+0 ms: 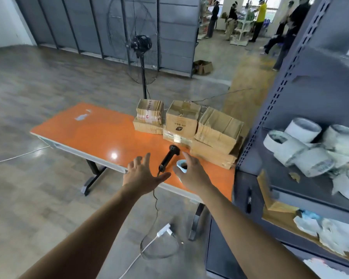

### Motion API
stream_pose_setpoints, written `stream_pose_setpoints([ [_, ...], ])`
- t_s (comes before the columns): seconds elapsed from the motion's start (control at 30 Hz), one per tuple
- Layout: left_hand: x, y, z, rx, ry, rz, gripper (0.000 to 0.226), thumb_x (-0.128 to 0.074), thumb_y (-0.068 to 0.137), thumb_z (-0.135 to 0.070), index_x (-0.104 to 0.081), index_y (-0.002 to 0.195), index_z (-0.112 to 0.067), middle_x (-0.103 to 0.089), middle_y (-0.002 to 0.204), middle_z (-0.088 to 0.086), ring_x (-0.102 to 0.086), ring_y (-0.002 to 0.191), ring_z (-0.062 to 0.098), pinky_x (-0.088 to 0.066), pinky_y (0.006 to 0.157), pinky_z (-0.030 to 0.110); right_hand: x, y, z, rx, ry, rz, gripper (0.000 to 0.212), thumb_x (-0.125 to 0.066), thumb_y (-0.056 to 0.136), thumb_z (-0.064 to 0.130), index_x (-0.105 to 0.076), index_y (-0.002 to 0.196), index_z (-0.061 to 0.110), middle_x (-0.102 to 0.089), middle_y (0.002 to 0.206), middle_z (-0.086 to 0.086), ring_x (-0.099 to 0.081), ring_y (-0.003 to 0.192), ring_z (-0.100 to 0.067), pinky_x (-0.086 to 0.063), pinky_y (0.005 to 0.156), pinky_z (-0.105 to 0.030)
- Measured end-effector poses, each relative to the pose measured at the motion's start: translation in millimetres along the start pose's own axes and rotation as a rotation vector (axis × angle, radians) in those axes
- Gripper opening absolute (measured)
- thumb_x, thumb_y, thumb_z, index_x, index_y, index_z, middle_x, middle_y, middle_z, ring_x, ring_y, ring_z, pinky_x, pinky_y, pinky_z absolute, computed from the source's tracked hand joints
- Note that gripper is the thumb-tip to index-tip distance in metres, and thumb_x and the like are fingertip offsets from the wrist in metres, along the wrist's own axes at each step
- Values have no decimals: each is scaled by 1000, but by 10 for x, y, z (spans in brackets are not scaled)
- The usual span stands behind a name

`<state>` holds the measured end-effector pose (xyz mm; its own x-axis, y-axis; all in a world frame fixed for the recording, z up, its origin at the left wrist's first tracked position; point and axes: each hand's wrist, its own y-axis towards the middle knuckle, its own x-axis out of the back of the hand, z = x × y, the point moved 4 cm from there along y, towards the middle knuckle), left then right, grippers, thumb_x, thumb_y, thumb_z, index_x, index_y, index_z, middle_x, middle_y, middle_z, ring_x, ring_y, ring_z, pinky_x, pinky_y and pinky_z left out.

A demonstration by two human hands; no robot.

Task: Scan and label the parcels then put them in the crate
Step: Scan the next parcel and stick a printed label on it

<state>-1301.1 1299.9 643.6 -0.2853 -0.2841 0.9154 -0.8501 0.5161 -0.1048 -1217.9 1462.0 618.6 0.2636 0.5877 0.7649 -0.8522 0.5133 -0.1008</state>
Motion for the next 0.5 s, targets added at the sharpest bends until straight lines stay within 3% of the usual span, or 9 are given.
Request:
stream_pose_setpoints([
  [0.17, 52, 755, 87, -24, 3, 18, 108, -52, 71, -82, -9, 153, -26, -20, 155, 8, -23, 140, 33, -38, 105, 51, -81, 669, 142, 9, 14, 3, 70, -50, 95, 54, -20, 155, 31, -32, 154, -7, -31, 142, -28, -35, 110, -43],
  [0.27, 123, 1274, 240, -40, 0, 13, 109, -50, 72, -83, -8, 154, -25, -19, 156, 7, -22, 141, 32, -36, 107, 50, -164, 1089, 313, -12, 63, -16, 71, -50, 96, 54, -20, 155, 29, -34, 152, -7, -37, 137, -25, -38, 106, -40],
  [0.37, 222, 1868, 448, -68, -17, 10, 107, -49, 73, -82, -9, 154, -24, -21, 155, 7, -23, 141, 31, -35, 108, 49, -259, 1566, 533, -27, 126, -28, 71, -48, 98, 53, -18, 157, 28, -25, 159, -4, -33, 142, -23, -35, 107, -34],
  [0.5, 379, 2712, 769, -96, -82, 69, 107, -50, 73, -81, -10, 154, -24, -21, 155, 10, -23, 141, 34, -34, 109, 51, -419, 2308, 860, -132, 180, -49, 69, -42, 100, 55, -15, 157, 27, -18, 163, -1, -36, 141, -24, -35, 95, -30],
])
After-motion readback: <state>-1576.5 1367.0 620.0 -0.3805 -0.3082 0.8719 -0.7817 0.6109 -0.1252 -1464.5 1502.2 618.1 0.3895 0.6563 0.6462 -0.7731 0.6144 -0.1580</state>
